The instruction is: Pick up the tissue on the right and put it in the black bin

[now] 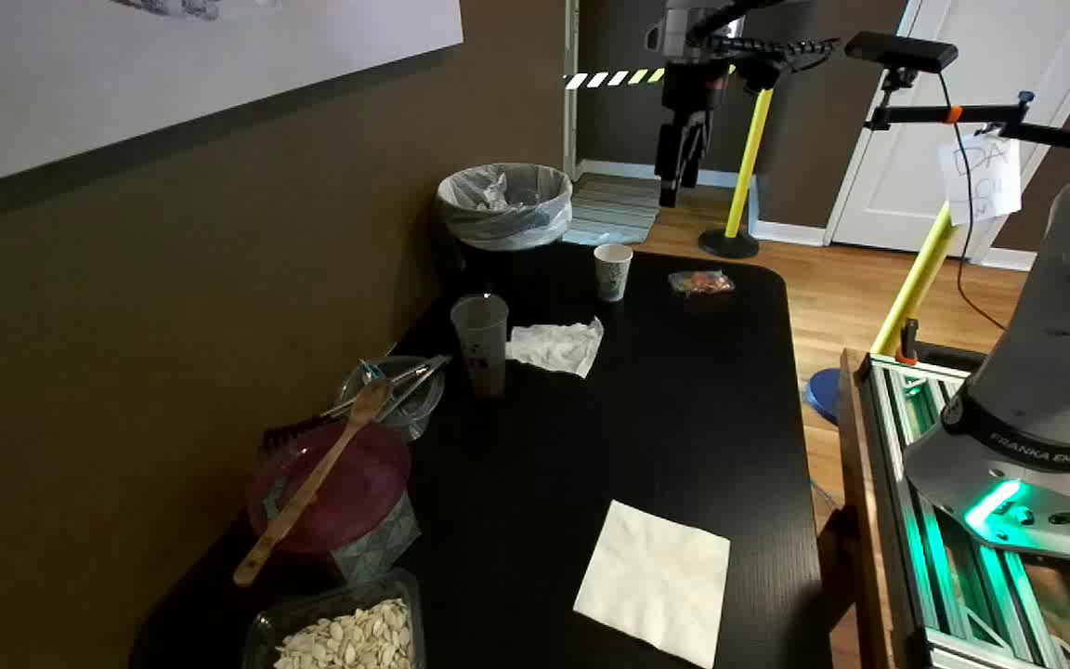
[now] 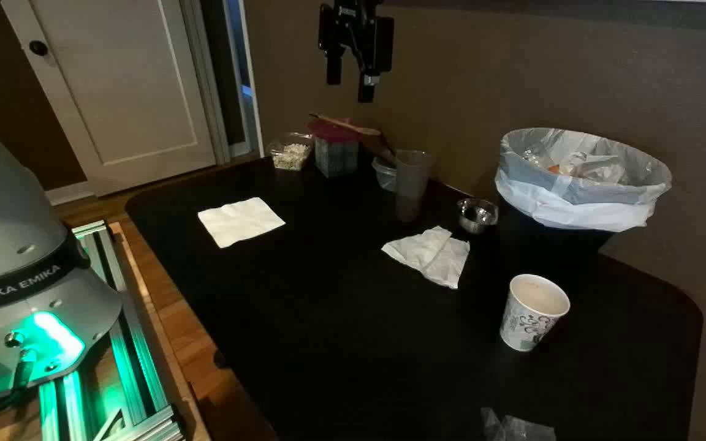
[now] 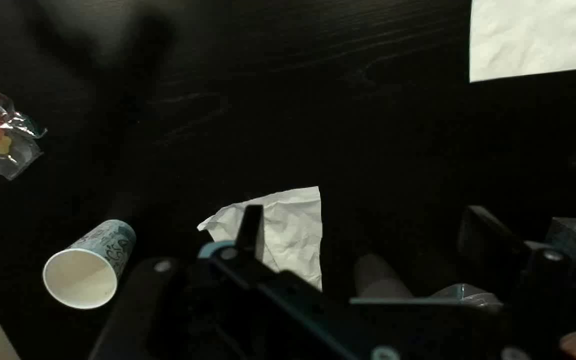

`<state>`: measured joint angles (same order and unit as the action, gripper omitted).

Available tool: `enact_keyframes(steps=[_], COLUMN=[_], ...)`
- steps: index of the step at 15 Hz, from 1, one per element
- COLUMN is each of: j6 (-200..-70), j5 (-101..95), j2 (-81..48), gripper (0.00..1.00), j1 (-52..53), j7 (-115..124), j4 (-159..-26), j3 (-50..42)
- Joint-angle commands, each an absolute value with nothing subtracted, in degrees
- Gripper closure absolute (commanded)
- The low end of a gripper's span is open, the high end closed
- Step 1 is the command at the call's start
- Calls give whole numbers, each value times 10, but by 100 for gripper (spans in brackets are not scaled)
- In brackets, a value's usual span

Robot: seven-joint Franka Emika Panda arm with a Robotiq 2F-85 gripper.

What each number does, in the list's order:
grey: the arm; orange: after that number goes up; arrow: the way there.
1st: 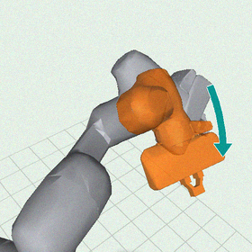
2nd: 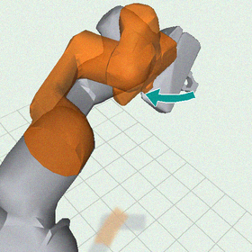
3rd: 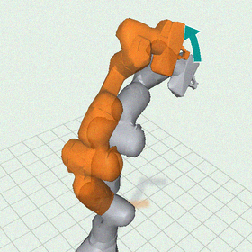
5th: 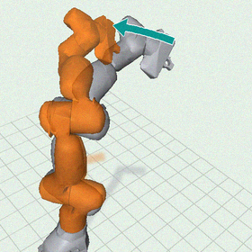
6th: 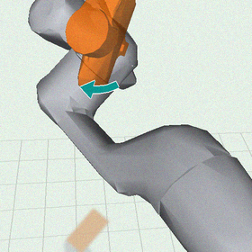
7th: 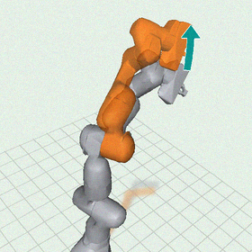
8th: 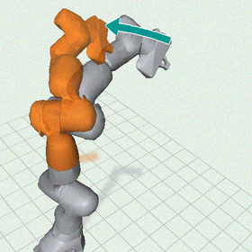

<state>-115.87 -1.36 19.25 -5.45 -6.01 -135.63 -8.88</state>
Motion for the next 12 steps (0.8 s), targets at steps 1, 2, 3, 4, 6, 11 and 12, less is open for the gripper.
enact_keyframes(steps=[1,2,3,4,6,11,12], j6=[-1158,-1158,-1158,-1158,-1185,-1299,-1326], j5=[-12,-12,-12,-12,-18,-6,-18], j2=[192,192,192,192,145,19,-11], gripper=[0,0,0,0,0,0,0], j1=[-59,-59,-59,-59,-52,-41,-45], j7=[-61,-61,-61,-61,-68,-86,-84], j4=[-1355,-1355,-1355,-1355,-1336,-1289,-1277], j3=[-85,-85,-85,-85,-81,-71,-69])
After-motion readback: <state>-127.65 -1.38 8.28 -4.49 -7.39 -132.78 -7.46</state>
